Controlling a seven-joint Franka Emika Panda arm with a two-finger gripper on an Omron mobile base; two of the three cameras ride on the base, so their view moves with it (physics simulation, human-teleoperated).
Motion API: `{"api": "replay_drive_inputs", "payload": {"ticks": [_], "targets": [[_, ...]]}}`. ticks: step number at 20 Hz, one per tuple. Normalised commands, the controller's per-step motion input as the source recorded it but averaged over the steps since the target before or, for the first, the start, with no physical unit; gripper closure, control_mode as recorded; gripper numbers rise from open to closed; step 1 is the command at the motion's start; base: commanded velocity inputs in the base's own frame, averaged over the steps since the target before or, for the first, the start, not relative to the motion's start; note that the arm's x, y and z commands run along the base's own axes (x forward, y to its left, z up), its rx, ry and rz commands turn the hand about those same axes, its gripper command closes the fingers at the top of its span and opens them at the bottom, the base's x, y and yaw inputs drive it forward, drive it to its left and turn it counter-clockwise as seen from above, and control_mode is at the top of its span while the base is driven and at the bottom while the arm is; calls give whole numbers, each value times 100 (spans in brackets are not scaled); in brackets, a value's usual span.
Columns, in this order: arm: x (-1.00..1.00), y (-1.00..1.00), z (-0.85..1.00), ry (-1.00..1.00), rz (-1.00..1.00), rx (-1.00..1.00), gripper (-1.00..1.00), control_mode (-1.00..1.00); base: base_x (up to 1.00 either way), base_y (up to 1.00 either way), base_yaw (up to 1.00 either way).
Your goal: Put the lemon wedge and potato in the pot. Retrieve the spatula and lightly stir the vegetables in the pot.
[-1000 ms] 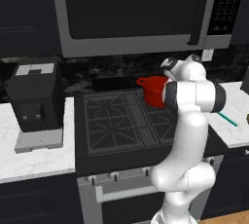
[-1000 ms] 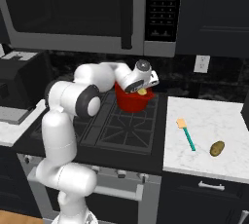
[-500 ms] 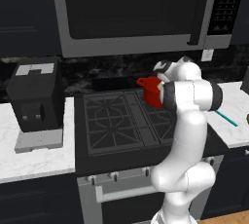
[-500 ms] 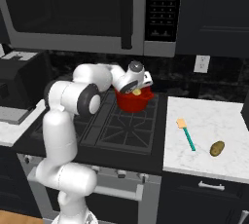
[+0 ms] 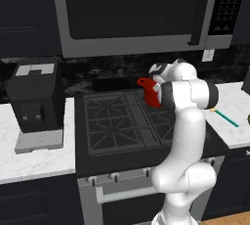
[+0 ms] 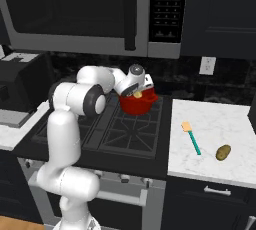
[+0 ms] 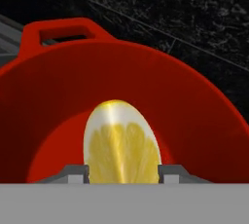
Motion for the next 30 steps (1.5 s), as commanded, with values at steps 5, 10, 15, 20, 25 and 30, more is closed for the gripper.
{"api": "replay_drive_inputs", "payload": {"ticks": [5,10,15,20,25,30], "targets": [[16,2,-1,0,2,0,-100,-100,0,0,0],[3,4,1,-6,6,0,-100,-100,0,0,0],[-49,-1,26,-13,1,0,-100,-100,0,0,0],[-93,-23,34,0,-3,0,-100,-100,0,0,0],[-99,-35,52,0,-9,0,-100,-100,0,0,0],[-82,-72,62,20,-16,0,-100,-100,0,0,0]]}}
